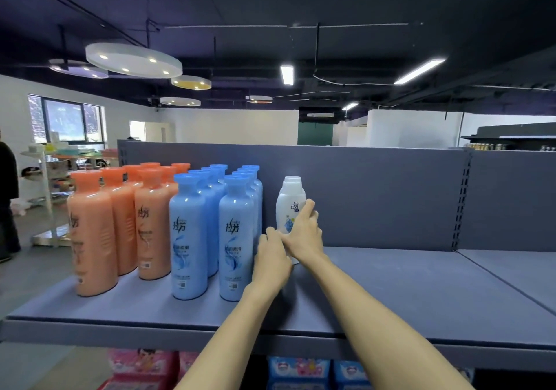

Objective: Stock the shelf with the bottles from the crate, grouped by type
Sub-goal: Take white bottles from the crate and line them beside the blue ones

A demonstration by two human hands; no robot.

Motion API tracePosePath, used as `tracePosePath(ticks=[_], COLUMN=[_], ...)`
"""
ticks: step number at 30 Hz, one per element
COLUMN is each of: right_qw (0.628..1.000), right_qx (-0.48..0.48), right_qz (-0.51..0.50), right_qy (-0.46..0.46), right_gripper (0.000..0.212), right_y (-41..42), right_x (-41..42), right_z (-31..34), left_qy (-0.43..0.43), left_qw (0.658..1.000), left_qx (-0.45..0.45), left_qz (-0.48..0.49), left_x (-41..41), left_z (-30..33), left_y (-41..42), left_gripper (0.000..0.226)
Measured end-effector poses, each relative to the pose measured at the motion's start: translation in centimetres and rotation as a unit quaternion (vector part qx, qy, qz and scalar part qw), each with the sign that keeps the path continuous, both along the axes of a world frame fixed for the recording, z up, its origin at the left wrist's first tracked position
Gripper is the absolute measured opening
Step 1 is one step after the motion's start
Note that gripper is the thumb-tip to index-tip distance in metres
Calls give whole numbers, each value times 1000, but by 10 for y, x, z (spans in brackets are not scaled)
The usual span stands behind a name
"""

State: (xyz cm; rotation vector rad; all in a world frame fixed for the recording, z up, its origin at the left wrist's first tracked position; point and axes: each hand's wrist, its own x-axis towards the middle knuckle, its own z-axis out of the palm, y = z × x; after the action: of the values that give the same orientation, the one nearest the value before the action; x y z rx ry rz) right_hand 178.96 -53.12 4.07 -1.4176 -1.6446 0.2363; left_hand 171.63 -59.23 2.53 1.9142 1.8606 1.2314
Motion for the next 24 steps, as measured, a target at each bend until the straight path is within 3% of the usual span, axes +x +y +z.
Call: tracePosePath(ticks=[7,24], right_qw=[1000,999], right_qx=[-7,-7], right_qz=[-20,-43], right_qy=[3,-33], right_gripper=[72,79], right_y=[12,22], right_x=[-6,-6], right_z=[0,0], left_qy=[-13,36], left_qw=[999,998], left_qx=[-19,9], left_qz=[37,43], left_x=[2,1], left_z=[-16,-22], left_y=[-2,-4], left_gripper=[39,40])
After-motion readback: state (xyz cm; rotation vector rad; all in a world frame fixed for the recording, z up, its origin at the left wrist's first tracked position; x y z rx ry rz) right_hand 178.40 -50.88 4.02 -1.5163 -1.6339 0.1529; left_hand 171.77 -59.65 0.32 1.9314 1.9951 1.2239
